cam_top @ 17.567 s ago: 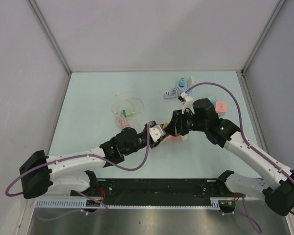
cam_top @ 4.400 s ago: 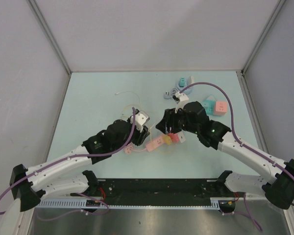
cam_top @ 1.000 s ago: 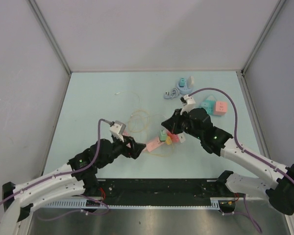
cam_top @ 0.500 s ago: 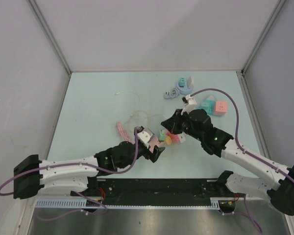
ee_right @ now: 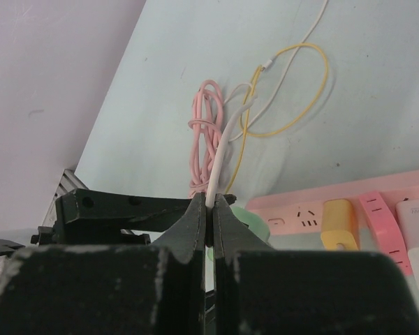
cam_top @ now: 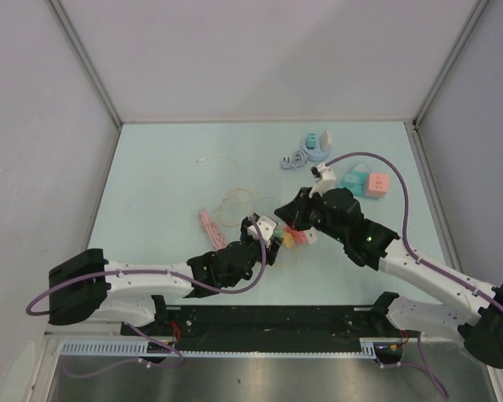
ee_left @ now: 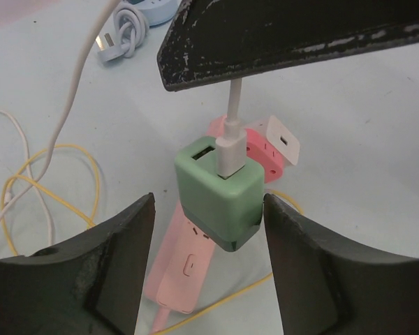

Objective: Insert the plug
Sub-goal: Adjust the plug.

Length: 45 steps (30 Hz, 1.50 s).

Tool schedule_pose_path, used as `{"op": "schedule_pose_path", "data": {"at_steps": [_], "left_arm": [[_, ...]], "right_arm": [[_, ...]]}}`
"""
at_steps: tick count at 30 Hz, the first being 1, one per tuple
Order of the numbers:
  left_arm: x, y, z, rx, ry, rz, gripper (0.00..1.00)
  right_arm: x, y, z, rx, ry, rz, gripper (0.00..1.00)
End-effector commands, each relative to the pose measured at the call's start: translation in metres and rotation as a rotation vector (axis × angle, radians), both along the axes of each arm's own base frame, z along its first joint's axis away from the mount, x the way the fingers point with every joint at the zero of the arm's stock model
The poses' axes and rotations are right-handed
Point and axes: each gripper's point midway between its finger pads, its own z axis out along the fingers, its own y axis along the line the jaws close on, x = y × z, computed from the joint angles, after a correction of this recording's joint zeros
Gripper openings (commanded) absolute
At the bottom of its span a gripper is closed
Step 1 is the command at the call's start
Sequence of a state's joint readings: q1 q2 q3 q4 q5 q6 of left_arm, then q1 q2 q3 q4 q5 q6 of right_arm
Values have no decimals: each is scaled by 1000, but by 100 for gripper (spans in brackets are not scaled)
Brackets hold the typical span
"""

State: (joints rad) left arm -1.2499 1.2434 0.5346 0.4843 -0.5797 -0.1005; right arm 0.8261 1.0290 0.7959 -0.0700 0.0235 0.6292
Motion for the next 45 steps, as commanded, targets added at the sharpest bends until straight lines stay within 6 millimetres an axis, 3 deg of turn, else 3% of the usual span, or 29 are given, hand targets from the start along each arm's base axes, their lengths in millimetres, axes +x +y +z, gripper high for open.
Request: {"op": "schedule_pose_path", "data": {"at_steps": [1, 9, 12, 19, 22, 25, 29, 32, 41, 45], "left_arm": [[4, -15, 24, -124, -11, 30, 62], [-3, -33, 21, -144, -14, -5, 61], [-2, -33, 22, -154, -16, 2, 56], [-3, -28, 20, -151, -15, 4, 20], [-8, -25, 22, -154, -19, -21, 7], [-15, -26, 25, -163, -22, -77, 0], [-23, -25, 24, -147, -36, -149, 0], [-27, -25, 25, -136, -40, -210, 0], [-27, -10, 19, -131, -2, -286, 0], [-30, -8, 19, -110, -14, -316, 0]], "right_arm": [[3, 1, 27, 72, -55, -25, 0], [2, 1, 24, 63, -46, -32, 0], [1, 1, 22, 57, -43, -33, 0], [0, -1, 20, 46, -41, -40, 0], [0, -4, 18, 25, -49, -37, 11], [-3, -5, 20, 10, -71, -19, 29], [-9, -8, 21, -22, -103, 19, 58], [-13, -12, 22, -39, -116, 55, 65], [-32, -15, 3, -154, -72, 178, 66], [-39, -7, -1, -168, -62, 239, 65]]}}
